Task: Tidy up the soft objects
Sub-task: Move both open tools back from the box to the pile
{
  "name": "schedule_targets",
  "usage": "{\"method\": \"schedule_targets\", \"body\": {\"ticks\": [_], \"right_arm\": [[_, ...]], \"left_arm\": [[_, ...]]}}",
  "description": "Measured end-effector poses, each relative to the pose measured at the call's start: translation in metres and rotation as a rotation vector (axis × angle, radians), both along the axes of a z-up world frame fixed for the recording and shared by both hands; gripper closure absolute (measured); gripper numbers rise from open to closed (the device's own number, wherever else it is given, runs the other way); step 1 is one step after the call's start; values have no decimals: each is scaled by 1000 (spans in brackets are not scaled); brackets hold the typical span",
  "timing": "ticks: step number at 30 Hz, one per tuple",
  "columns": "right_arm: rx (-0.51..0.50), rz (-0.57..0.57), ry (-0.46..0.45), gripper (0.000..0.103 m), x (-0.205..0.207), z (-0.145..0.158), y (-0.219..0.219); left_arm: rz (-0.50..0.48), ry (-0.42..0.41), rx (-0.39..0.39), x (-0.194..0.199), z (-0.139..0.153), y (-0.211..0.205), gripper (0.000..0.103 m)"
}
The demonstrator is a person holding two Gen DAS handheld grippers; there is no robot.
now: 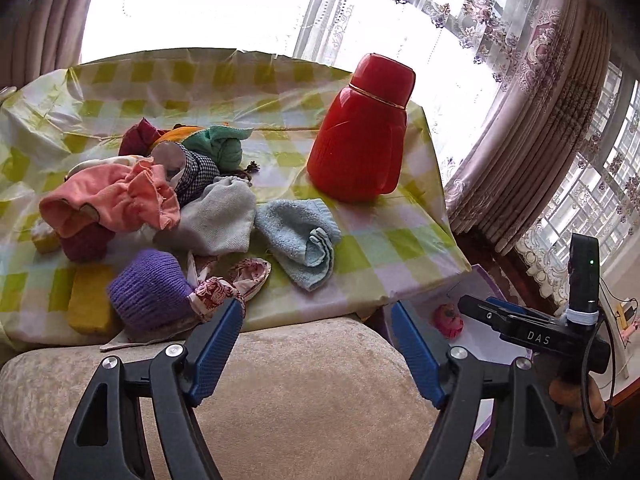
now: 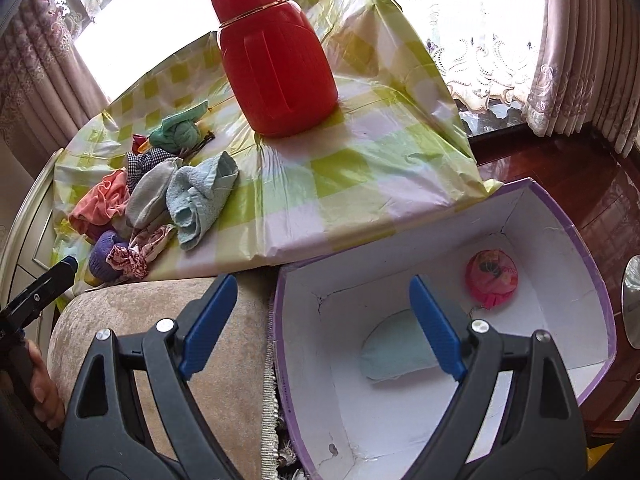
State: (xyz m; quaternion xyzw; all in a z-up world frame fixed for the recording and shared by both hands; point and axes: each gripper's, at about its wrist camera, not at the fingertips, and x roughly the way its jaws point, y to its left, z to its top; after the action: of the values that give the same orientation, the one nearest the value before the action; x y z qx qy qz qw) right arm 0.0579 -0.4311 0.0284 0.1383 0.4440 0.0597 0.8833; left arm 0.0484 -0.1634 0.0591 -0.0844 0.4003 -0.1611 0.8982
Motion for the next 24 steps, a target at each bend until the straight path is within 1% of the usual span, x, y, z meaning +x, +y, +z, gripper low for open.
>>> {"method": "schedule_targets", "body": {"ticks": [3,11,18,24], "right_arm": [[7,37,12,14,5,0,20],[-11,116,60,14,21,-8,66],[-42,156,69,14,39,-10,96],[-89,168,70,14,61,-13,117]], "left_arm": [[53,16,-16,-1,-3,22,26],[204,73,-51,5,-19,78,35],[257,113,-57,21,-33,101,36],[263,136,-71,40,-41,106,36]]}}
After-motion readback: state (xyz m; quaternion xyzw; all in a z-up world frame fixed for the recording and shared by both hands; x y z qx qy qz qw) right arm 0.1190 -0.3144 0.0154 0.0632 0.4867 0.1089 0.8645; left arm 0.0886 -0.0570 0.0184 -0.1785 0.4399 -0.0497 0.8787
